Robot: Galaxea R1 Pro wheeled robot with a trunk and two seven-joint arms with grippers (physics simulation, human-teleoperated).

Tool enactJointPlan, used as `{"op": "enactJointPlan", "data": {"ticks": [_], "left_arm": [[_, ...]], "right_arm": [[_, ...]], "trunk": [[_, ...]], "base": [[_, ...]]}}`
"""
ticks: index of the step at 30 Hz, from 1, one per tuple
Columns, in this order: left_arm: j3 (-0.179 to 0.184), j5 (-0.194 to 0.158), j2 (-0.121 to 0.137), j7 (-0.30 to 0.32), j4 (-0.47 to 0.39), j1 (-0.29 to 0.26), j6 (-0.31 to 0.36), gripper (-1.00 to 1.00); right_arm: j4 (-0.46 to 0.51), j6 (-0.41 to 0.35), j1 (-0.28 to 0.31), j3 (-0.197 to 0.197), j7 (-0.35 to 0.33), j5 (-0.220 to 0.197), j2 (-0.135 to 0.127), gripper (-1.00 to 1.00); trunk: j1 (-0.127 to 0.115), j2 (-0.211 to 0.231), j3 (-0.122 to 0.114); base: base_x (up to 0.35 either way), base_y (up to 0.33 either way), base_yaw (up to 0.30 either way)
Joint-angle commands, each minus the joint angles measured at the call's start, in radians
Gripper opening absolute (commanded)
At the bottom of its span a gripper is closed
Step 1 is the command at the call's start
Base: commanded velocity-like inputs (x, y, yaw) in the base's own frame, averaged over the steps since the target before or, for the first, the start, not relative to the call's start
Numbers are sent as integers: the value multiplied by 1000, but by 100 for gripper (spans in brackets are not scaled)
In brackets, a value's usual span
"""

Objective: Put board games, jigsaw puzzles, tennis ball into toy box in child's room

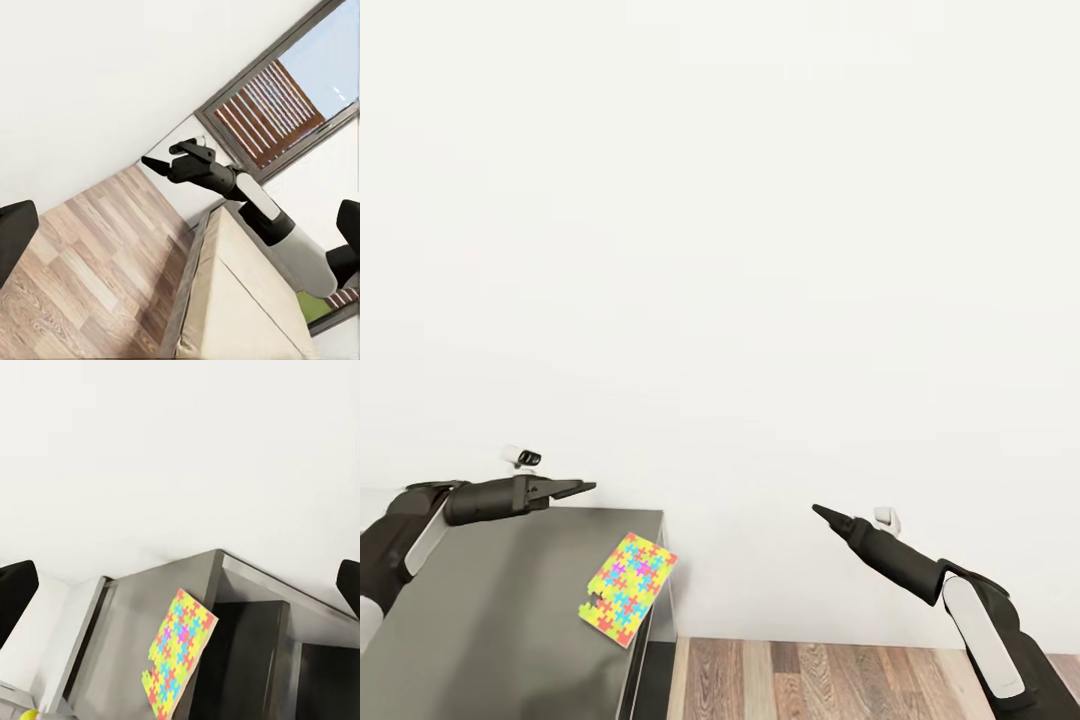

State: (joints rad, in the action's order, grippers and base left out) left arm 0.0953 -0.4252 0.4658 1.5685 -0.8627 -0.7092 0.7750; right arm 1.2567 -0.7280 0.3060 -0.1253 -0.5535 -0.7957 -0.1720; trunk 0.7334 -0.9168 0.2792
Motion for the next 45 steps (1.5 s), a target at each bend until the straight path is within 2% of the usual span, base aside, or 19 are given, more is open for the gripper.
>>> {"op": "enactJointPlan", "data": {"ticks": [1,4,8,12,19,21,23,27,28,30,33,34,36,45], "left_arm": [[10,-5,-3,2,-12,-1,15,100],[37,-4,-14,2,-64,3,41,100],[55,-3,-19,2,-115,15,71,100],[63,-3,-21,2,-158,27,91,100],[66,-4,-21,2,-181,31,101,100],[67,-5,-21,2,-184,32,102,100],[68,-6,-22,2,-187,32,104,100],[68,-7,-22,2,-198,33,128,100],[69,-6,-22,2,-206,33,150,100],[69,-6,-22,2,-211,34,168,100],[68,-4,-21,2,-216,34,185,100],[68,-4,-20,2,-217,34,192,100],[68,-3,-20,2,-218,34,197,100],[67,-3,-20,2,-221,34,206,100]], "right_arm": [[0,-6,1,-1,-1,-3,1,100],[-2,-3,2,1,2,-2,18,100],[-2,-4,3,3,11,3,49,100],[-2,0,4,5,30,8,84,100],[-8,5,6,7,49,1,131,100],[-11,1,7,8,53,1,150,100],[-21,-12,12,10,60,1,180,100],[-67,-51,46,15,77,1,222,100],[-111,-75,73,17,89,1,240,100],[-172,-93,104,19,102,4,253,100],[-281,-104,152,21,118,8,264,100],[-351,-106,181,22,124,11,267,100],[-402,-108,206,23,125,12,268,100],[-485,-111,254,23,130,15,258,100]], "trunk": [[4,-8,5],[16,-29,14],[31,-57,27],[46,-85,39],[73,-134,61],[81,-148,67],[88,-162,74],[104,-190,86],[108,-197,89],[115,-211,95],[127,-232,105],[131,-239,108],[138,-253,114],[173,-316,142]], "base": [[0,0,0],[0,0,0],[0,0,0],[0,0,0],[0,0,0],[0,0,0],[0,0,0],[0,0,0],[0,0,0],[0,0,0],[0,0,0],[0,0,0],[0,0,0],[0,0,0]]}}
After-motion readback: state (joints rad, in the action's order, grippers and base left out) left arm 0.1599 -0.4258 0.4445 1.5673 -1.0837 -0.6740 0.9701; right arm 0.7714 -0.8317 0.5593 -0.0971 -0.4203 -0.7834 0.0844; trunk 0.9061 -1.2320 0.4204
